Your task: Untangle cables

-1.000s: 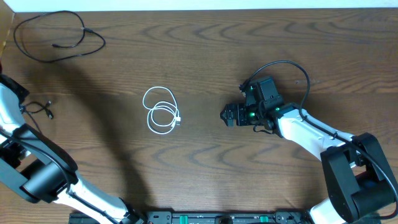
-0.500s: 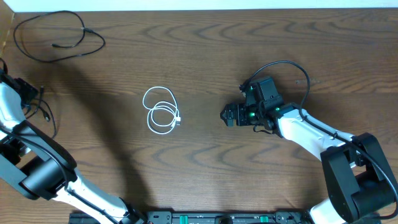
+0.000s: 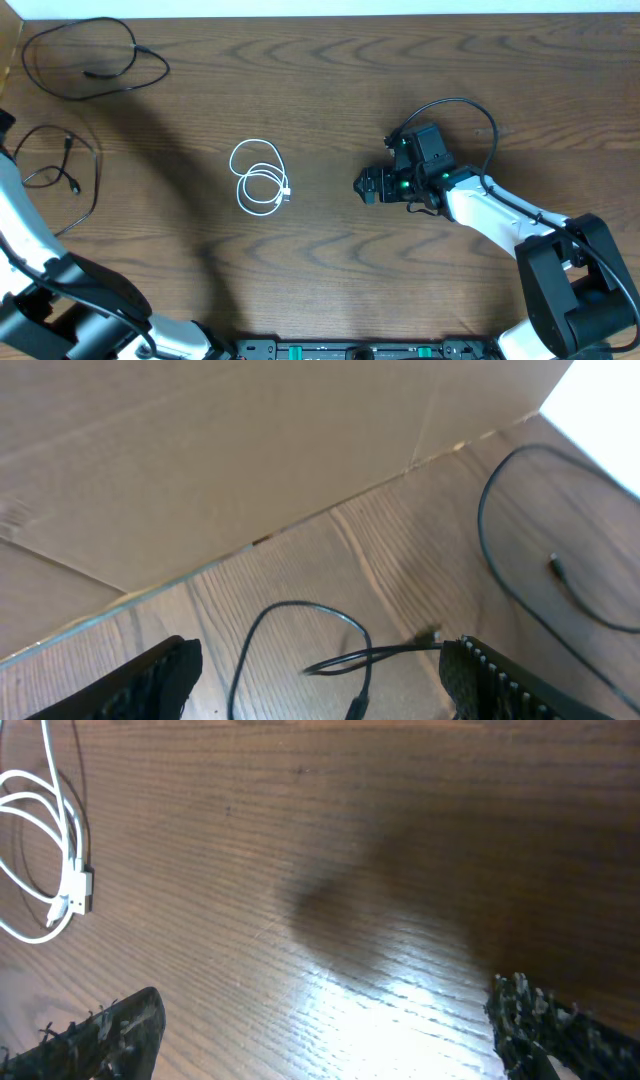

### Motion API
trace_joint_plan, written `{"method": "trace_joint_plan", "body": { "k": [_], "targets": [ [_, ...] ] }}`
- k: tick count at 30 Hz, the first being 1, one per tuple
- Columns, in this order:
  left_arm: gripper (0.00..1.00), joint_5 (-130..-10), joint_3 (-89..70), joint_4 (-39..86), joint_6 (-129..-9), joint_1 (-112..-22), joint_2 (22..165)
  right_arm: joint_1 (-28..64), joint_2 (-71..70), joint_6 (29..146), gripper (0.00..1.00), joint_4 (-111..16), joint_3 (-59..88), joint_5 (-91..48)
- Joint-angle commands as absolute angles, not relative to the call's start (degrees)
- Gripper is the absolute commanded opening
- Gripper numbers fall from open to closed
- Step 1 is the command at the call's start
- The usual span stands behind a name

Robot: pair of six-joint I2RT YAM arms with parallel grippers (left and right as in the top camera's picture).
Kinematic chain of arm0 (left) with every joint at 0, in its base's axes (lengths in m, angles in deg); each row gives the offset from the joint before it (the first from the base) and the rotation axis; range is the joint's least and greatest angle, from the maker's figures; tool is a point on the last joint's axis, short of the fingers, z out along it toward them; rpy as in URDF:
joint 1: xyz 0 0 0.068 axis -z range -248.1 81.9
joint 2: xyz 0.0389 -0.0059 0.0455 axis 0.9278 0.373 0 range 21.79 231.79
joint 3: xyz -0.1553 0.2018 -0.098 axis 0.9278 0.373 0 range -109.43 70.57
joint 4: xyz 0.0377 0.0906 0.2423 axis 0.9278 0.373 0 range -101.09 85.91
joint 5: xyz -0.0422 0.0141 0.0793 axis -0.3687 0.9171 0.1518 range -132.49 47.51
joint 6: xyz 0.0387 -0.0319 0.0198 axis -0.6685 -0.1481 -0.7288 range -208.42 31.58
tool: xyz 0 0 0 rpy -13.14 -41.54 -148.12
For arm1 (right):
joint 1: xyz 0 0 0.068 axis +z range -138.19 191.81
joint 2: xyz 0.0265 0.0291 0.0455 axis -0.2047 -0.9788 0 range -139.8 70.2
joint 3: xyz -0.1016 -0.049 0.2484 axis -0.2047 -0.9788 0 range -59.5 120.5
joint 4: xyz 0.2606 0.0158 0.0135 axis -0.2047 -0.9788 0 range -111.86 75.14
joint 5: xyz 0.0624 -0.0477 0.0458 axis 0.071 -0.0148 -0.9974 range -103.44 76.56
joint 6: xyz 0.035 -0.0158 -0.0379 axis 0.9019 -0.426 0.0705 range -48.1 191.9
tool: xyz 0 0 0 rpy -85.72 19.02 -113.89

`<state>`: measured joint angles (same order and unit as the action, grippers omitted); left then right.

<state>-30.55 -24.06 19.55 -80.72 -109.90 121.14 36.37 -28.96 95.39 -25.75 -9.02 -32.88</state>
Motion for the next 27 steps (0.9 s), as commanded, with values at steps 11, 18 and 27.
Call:
{"method": "trace_joint_plan", "body": {
  "k": [11, 18, 27],
  "targets": [
    [0.76, -34.74, -23.87, 22.71, -80.15, -109.81, 128.29, 37.05, -28.06, 95.67, 0.99, -25.71, -9.37, -32.42],
    [0.75, -38.89, -23.87, 22.52, -80.19, -109.81, 134.45, 37.05, -28.06, 95.67, 0.99, -25.62, -9.37, -32.40],
    [0.75, -38.92, -23.89, 23.79, -80.17, -109.81, 137.12, 37.05, -28.06, 95.67, 0.99, -25.34, -9.37, -32.42]
  ]
}}
